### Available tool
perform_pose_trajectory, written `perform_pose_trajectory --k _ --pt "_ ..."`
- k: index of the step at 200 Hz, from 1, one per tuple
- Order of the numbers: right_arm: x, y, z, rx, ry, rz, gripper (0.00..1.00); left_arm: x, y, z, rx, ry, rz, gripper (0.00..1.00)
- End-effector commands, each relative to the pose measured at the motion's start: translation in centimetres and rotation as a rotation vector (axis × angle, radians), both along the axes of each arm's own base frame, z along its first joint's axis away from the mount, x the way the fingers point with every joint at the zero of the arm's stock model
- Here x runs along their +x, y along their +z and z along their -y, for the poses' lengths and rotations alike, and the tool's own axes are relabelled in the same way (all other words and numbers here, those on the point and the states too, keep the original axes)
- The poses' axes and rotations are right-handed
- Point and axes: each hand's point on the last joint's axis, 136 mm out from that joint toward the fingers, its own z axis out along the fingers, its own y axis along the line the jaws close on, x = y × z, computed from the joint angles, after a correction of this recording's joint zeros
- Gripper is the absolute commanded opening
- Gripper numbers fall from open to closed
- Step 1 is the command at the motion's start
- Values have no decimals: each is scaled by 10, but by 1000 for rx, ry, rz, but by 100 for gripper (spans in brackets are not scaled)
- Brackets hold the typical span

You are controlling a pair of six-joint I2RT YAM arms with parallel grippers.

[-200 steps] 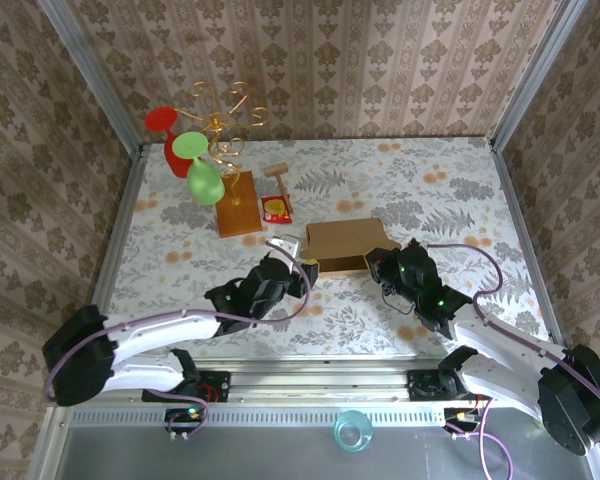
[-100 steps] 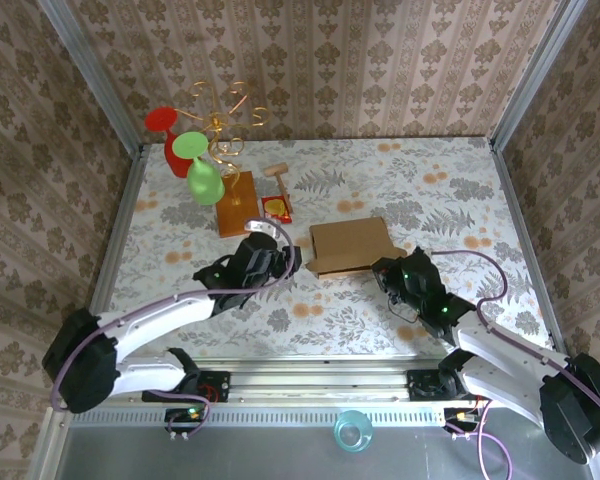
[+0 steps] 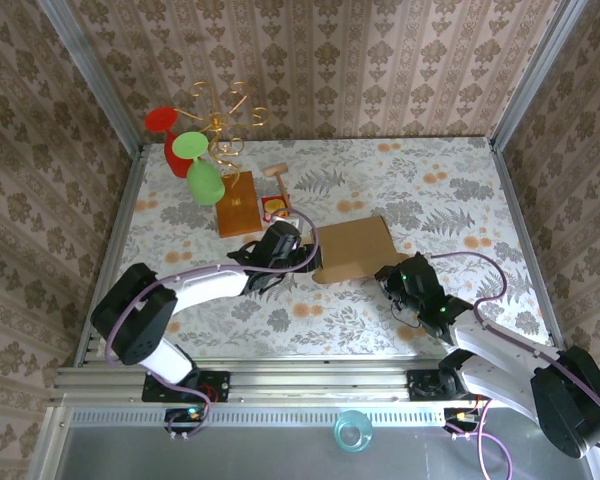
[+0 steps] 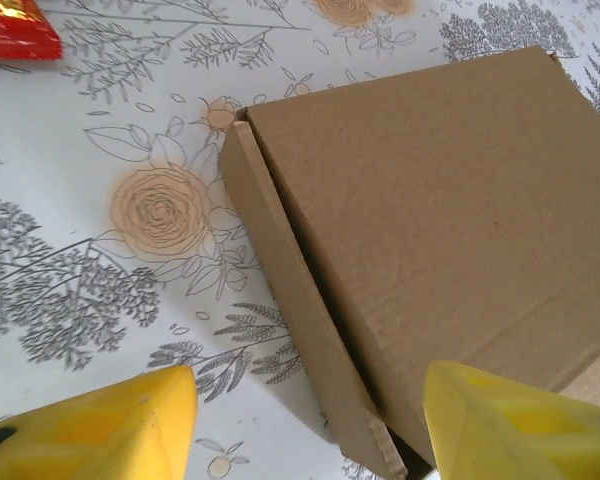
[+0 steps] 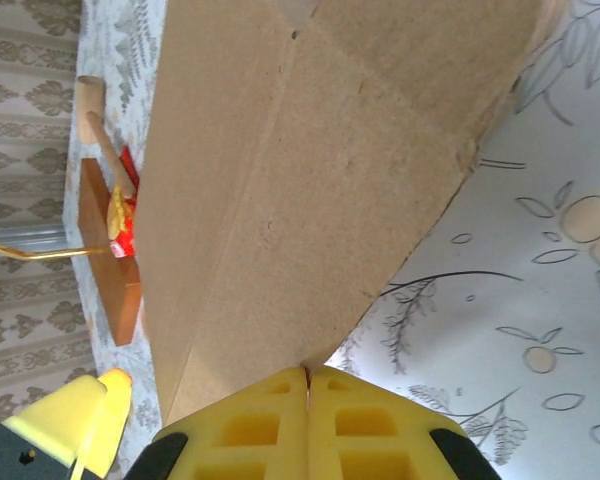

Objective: Fold the paper box

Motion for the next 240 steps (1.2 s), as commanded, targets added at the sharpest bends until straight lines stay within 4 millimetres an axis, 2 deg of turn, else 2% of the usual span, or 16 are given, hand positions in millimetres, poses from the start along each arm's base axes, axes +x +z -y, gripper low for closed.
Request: perform_pose_trajectory --k 1,41,82,120,152,175,194,218,240 --pt "-8 -19 10 -68 1 -40 0 9 9 18 -76 -16 0 61" --pt "-10 -28 14 -92 3 -59 0 10 -13 23 -82 -17 -44 59" --pt "-8 -34 12 -105 22 -76 0 9 -19 28 -112 -22 -65 55" --pt "-9 -40 10 -110 33 -93 0 5 -28 26 -109 -14 -98 45" --pt "-9 -37 10 -120 39 -85 0 3 -37 25 -110 -12 -114 42" --pt "-9 -32 12 -140 51 -74 5 3 -39 29 -118 -17 -122 39" --pt "-7 -26 12 -158 66 -61 11 3 -43 31 -116 -20 -132 29" --pt "-6 -14 15 -180 112 -46 35 2 -48 26 -101 -7 -141 20" --pt "-3 6 21 -198 181 -22 56 1 -53 20 -80 1 -146 12"
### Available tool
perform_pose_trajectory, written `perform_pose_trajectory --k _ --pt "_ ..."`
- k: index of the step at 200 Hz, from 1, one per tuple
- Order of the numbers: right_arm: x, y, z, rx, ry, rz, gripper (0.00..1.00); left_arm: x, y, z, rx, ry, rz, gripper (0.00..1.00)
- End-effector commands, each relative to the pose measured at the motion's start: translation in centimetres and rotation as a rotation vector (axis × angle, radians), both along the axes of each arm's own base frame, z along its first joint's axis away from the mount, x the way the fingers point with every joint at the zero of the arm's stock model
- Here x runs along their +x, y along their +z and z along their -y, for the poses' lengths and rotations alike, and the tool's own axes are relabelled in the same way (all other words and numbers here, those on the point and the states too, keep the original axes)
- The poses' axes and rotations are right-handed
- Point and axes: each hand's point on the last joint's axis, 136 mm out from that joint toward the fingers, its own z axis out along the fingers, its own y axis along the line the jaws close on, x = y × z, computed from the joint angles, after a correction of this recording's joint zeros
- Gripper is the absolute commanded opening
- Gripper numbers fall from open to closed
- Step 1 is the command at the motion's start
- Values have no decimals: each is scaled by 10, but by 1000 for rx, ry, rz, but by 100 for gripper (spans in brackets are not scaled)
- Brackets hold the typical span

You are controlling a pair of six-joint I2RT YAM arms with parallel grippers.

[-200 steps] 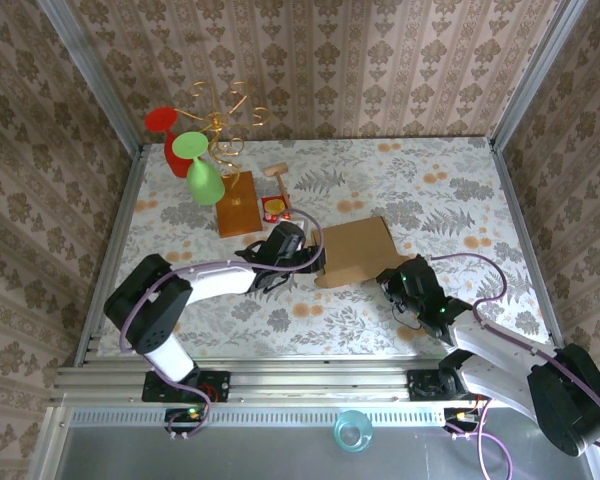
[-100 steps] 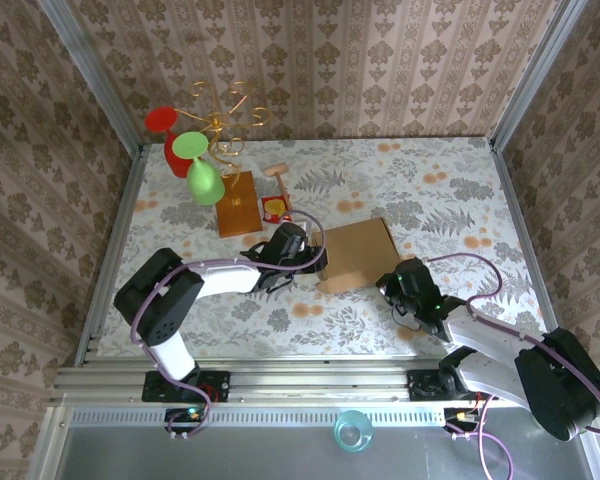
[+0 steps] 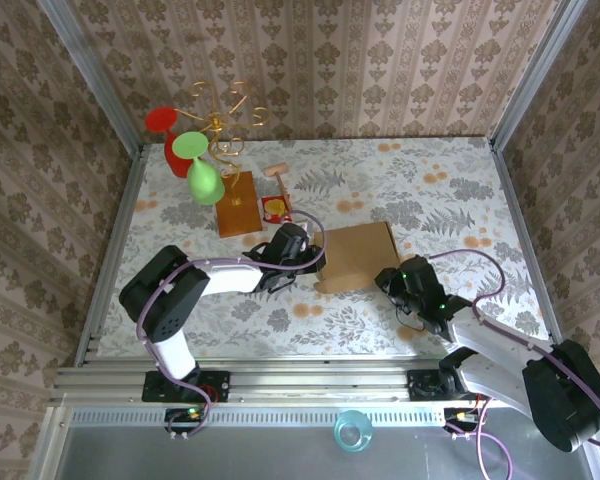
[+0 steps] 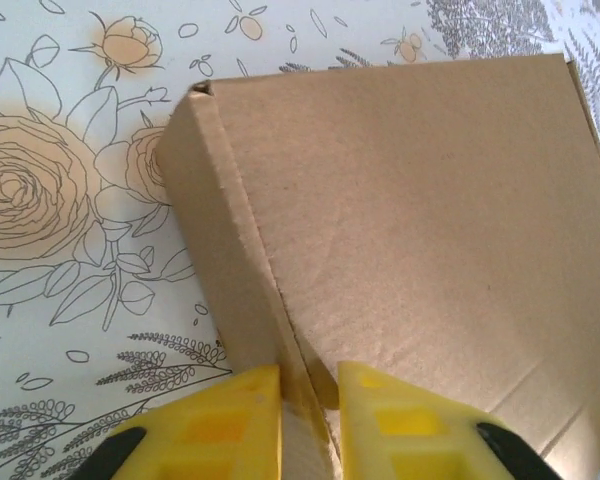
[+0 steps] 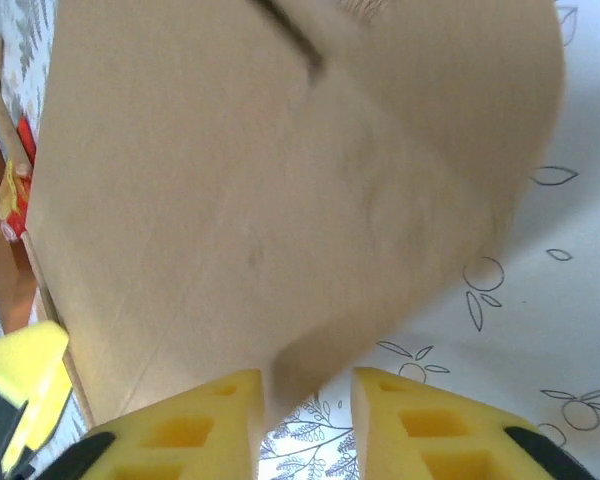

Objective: Fold the paper box

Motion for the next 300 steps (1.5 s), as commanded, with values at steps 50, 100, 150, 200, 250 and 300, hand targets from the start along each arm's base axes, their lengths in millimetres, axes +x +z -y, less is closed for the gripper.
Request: perform_pose_trajectory --k 50,100,150,200,250,300 --pt "13 76 34 -93 199 129 83 -4 -25 -26 64 26 -53 2" --pt "45 67 29 8 324 63 84 -1 -23 -31 70 31 -51 2" --pt "52 69 5 152 414 116 86 1 -17 -28 66 22 -43 2" --pt "58 57 -5 248 434 103 85 1 -19 -27 68 19 -45 1" --pt "59 73 -4 277 389 155 85 3 -14 -26 71 14 -35 0" --pt "58 92 -9 303 393 195 88 4 -14 -24 68 10 -36 0"
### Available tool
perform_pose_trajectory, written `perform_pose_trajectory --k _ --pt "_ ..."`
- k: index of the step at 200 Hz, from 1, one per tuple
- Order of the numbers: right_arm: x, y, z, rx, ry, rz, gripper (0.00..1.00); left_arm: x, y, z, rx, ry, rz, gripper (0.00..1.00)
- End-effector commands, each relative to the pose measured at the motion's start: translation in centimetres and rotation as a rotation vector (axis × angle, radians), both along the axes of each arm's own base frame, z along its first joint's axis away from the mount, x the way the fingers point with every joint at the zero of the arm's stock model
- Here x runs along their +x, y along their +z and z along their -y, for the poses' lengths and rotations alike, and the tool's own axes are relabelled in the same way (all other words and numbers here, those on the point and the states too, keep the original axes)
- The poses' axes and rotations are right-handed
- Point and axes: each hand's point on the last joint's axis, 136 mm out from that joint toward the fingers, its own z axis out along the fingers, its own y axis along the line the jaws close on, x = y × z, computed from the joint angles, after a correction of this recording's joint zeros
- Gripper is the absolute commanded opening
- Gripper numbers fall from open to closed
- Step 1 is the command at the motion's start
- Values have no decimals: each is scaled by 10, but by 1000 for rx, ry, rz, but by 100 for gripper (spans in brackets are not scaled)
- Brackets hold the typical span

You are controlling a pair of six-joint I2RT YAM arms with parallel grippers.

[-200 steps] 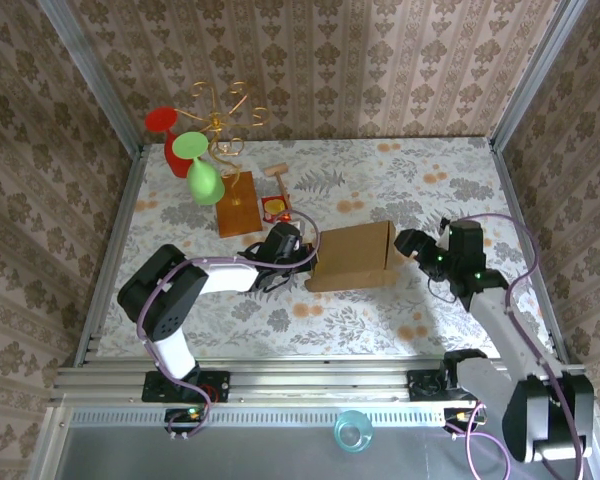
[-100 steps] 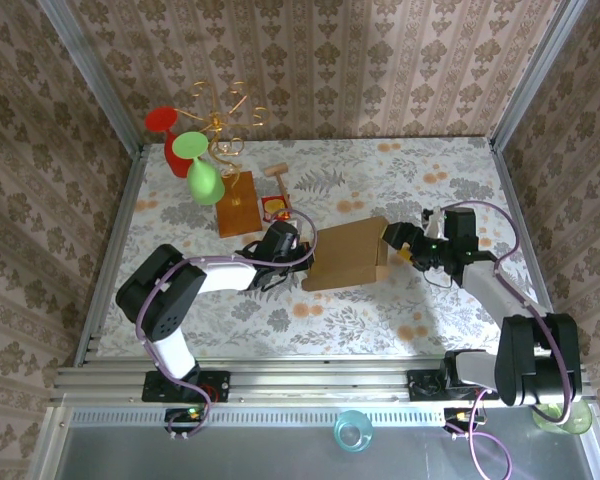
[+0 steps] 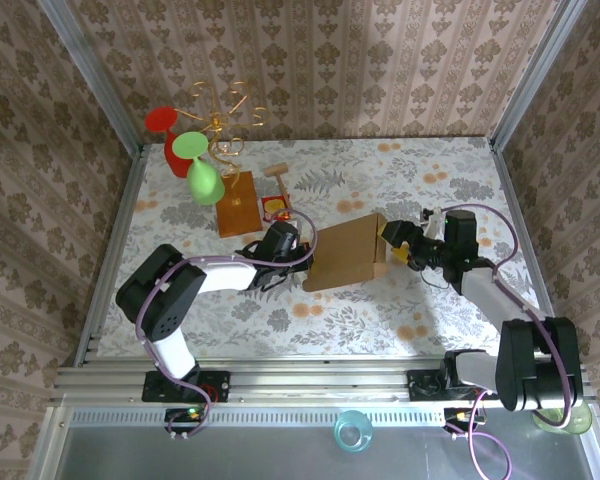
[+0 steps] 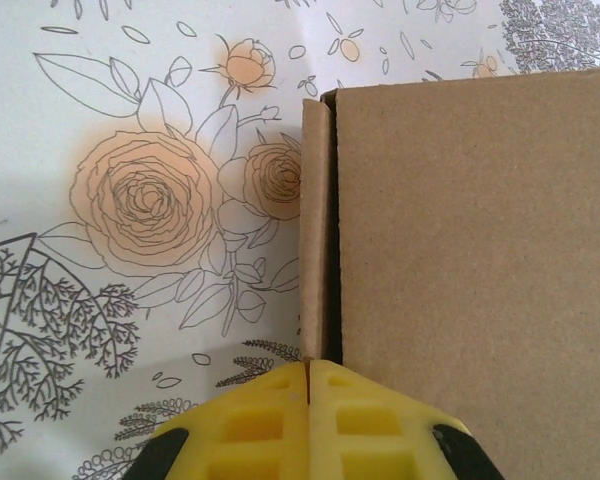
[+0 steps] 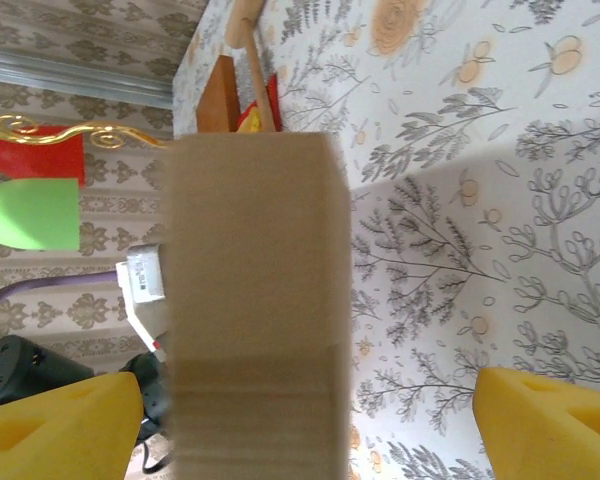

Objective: Fold the paper box

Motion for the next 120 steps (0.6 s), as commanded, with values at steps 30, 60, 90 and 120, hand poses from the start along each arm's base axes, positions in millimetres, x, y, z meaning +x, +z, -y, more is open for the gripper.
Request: perform_pose_trajectory --k 30,60,90,120 --pt "-4 -1 -16 75 60 -21 88 -7 -2 2 27 -38 -18 0" --pt "-4 -5 -23 74 80 -40 87 -7 -2 1 33 -38 -16 0" --pt "-7 -10 -29 47 104 -60 84 -5 1 2 32 -38 -11 0" --pt "-10 -23 -30 20 108 -102 75 -5 2 3 33 -40 -7 0"
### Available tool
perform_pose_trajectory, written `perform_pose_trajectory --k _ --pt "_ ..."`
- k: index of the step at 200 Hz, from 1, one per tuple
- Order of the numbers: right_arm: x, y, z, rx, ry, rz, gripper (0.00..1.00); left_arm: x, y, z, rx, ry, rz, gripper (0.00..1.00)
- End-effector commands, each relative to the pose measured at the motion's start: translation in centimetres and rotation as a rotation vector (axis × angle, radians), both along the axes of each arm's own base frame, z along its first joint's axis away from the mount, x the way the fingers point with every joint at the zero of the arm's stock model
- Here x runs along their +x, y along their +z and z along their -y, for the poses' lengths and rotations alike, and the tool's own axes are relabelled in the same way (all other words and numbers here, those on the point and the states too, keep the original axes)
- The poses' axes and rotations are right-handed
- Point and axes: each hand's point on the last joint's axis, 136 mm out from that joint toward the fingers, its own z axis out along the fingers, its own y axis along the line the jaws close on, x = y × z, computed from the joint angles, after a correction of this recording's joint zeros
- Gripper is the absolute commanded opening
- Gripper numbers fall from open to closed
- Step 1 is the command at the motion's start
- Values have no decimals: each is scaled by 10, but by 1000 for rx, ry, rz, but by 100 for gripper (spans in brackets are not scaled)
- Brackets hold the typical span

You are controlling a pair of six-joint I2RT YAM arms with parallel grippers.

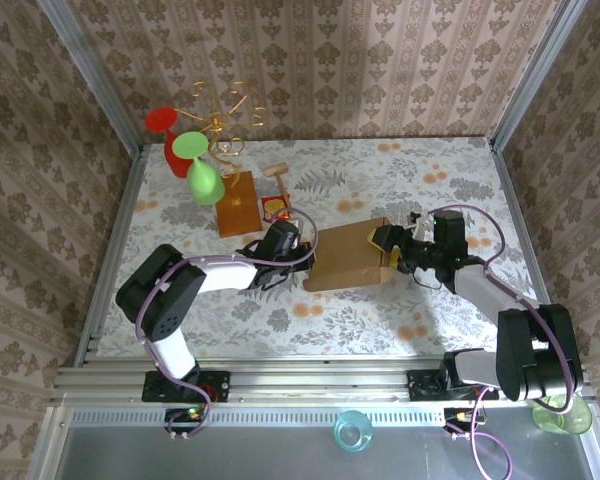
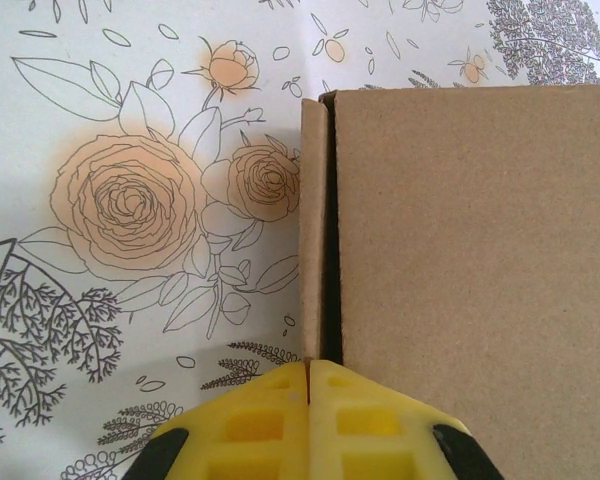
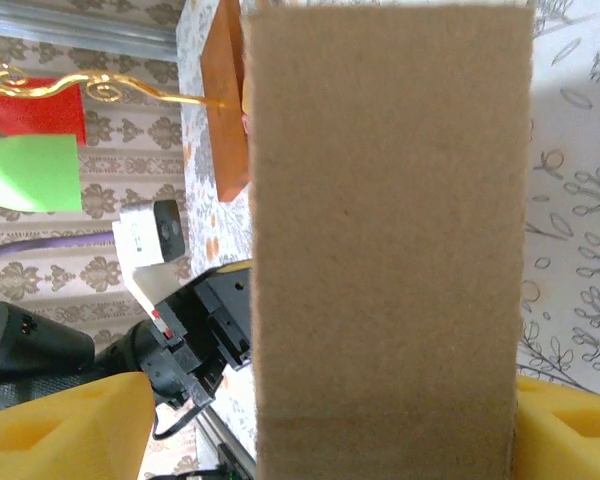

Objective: Fold the paper box

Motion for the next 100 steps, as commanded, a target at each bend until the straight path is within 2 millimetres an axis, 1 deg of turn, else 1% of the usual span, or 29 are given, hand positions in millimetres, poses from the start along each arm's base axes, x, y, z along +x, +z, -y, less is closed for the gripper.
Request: perform_pose_trajectory --k 1,21,33,48,66,80,93,100 --pt "-2 -8 -3 -19 23 -32 75 -5 -1 0 35 -31 -5 0" --pt "1 -16 -5 -19 26 -59 67 -4 5 -1 34 -28 12 0" --pt "3 -19 -5 -14 25 -80 60 -3 14 -3 24 -22 39 1" --pt "5 -18 -5 0 9 -97 53 -2 33 -6 1 -16 99 9" --pt "8 -11 -5 25 -14 -109 51 -3 58 -17 -25 5 173 23" --pt "8 -8 -2 53 -42 -167 49 -5 76 -26 -50 21 209 35" --pt "9 -3 -2 99 -41 -216 47 -6 88 -35 -67 38 215 39" --pt "9 1 -3 132 -44 -230 47 -7 91 -41 -70 57 200 41"
